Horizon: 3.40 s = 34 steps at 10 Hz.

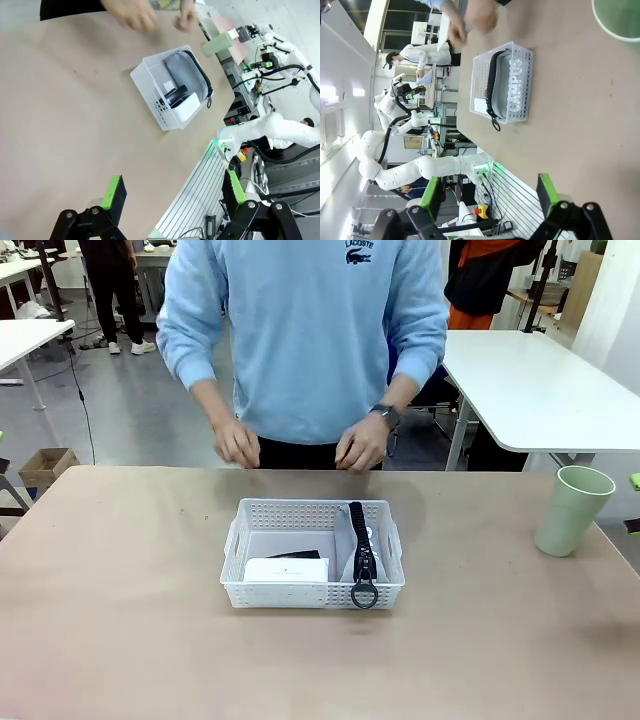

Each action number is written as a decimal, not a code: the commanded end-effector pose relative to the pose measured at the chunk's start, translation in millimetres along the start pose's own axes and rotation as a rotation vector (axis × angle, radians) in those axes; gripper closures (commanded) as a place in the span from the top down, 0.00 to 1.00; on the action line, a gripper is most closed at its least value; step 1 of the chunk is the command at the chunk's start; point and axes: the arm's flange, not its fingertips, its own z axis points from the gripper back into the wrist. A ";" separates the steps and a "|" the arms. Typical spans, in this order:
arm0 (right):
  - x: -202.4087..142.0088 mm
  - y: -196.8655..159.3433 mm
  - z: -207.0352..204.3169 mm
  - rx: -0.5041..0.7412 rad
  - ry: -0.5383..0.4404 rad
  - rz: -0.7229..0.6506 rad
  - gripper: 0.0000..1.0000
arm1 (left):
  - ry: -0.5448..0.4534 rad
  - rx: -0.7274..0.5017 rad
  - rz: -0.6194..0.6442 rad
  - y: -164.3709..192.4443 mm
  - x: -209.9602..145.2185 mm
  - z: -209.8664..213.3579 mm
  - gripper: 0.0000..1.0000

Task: Efficiently arrange items inside the basket to fit them all.
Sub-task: Pick up the Reusable plastic cup and place it inside the Organizing basket.

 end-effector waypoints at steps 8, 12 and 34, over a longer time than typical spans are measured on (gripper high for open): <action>-22.0 45.3 -24.4 -0.168 -0.144 1.079 1.00 | 0.002 0.009 0.002 -1.7 -2.4 0.1 1.00; 13.3 74.5 14.0 -0.224 -0.115 1.080 1.00 | 0.002 0.009 0.002 -1.7 -2.4 0.1 1.00; 145.0 -233.3 60.8 -0.180 0.068 1.129 1.00 | 0.002 0.009 0.002 -1.7 -2.4 0.1 1.00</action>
